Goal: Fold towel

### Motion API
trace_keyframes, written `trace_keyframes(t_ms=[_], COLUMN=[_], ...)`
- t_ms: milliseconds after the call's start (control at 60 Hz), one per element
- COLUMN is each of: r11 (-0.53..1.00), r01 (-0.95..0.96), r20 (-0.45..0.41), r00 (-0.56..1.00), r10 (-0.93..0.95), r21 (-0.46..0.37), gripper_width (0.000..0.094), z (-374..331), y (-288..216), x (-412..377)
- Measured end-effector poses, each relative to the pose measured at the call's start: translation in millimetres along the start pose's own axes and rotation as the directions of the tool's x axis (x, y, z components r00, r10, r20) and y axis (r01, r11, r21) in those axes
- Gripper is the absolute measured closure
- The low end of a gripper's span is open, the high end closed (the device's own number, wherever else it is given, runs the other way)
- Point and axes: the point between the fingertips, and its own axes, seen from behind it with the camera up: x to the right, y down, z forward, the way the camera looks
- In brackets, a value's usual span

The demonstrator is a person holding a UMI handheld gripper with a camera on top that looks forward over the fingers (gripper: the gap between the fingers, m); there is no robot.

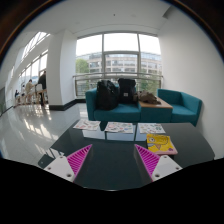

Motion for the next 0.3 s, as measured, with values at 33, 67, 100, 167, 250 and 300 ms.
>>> trace_keyframes(t_ms=[33,67,100,167,250,300], r11=[1.000,1.000,1.000,1.000,1.000,1.000], r01=[0.004,0.003,0.003,0.001,-0.004,-0.006], r20=[-0.005,-0.008,-0.012,-0.015,-0.015,-0.015], r00=[1.000,1.000,1.000,1.000,1.000,1.000], r10=[-0.003,-0.003,-0.003,-0.001,0.004,0.007], r21=[0.005,0.007,0.010,0.016,0.019,0.023], gripper_width=[0.0108,0.0107,0.0103,0.0101,0.0099,0.0101], z=[-1,-5,-6,-10,-13,-15], y=[0,-2,-2,-3,-3,-4], x=[1,1,2,2,3,4])
